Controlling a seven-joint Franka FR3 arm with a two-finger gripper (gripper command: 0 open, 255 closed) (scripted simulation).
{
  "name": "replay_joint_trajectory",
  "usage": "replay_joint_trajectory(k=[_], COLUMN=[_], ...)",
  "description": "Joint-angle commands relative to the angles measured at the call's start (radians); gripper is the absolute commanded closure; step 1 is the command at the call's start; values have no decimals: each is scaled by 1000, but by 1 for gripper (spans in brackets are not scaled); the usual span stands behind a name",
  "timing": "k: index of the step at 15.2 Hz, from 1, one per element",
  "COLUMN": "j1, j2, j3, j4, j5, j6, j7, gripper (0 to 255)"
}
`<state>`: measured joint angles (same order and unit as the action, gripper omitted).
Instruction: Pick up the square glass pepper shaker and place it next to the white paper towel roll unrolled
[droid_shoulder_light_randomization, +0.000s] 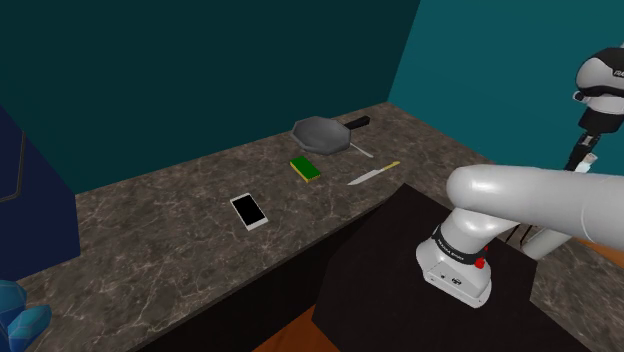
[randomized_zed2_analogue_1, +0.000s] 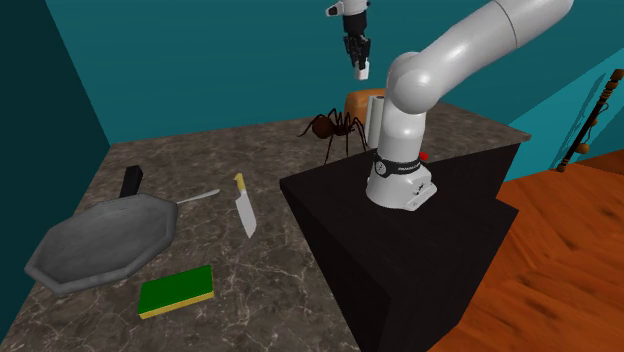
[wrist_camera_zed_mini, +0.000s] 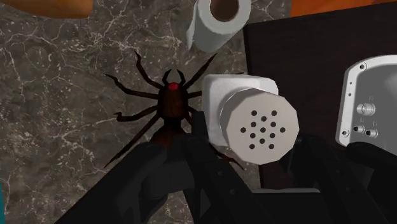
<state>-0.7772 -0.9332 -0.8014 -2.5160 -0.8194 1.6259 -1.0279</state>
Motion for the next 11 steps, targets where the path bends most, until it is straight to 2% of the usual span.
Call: replay_joint_trajectory(k=[1, 6, 11], j1=[-22, -31, -3], j2=[-8, 10, 39], j3=[-45, -157, -282], j4=[17, 106, 223], j5=[-40, -112, -168], j6=[5, 22, 45], j7=[-54, -175, -293], gripper=[255, 255, 255])
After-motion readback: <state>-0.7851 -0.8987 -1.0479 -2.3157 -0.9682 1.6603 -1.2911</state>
